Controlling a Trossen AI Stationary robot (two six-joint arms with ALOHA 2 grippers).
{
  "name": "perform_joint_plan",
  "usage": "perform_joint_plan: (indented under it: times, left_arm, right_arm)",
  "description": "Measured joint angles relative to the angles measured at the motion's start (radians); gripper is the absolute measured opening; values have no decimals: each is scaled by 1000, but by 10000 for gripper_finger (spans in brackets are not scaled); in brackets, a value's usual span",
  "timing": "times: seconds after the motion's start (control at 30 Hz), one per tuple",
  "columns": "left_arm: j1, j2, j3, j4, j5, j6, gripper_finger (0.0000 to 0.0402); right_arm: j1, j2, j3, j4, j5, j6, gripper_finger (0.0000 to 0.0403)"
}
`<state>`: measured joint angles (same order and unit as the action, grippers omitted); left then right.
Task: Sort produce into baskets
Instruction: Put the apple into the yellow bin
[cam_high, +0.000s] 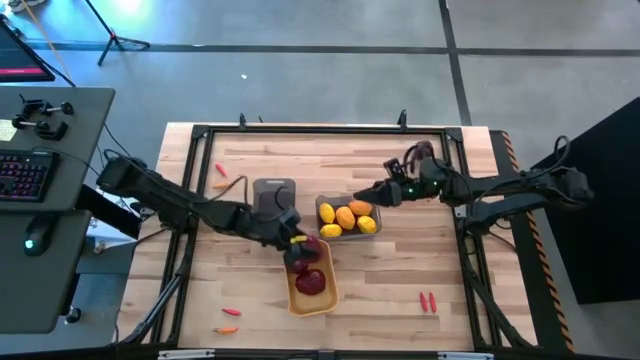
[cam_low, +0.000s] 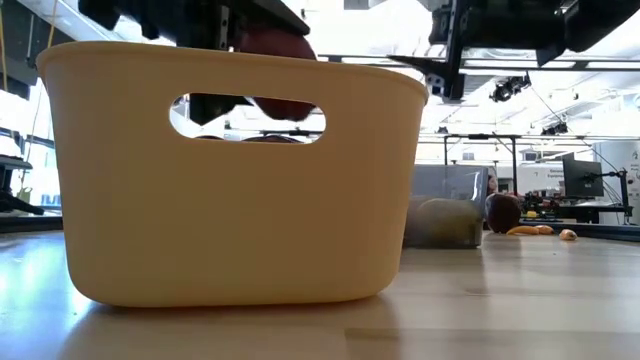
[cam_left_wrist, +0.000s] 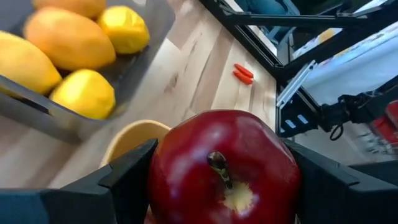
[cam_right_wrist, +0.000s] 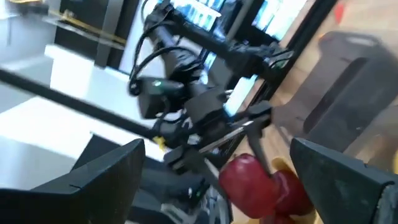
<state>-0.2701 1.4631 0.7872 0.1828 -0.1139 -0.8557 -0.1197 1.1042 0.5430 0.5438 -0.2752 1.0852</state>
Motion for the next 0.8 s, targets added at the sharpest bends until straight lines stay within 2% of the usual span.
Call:
perform_joint_plan:
  times: [0.17, 0.3, 0.57, 0.8]
  left_arm:
    - [-8, 66, 0, 99, -11, -70, 287]
    - [-5, 79, 0, 101, -31, -149, 287]
    - [0, 79, 0, 73, -21, -99, 287]
    - [39, 79, 0, 69, 105, -66, 315]
  right_arm:
    - [98, 0, 0, 0, 19, -44, 390]
    - [178, 0, 0, 0, 106, -79, 390]
    - [269, 0, 0, 5, 211, -81, 390]
    - [309, 0, 0, 5, 315, -110, 390]
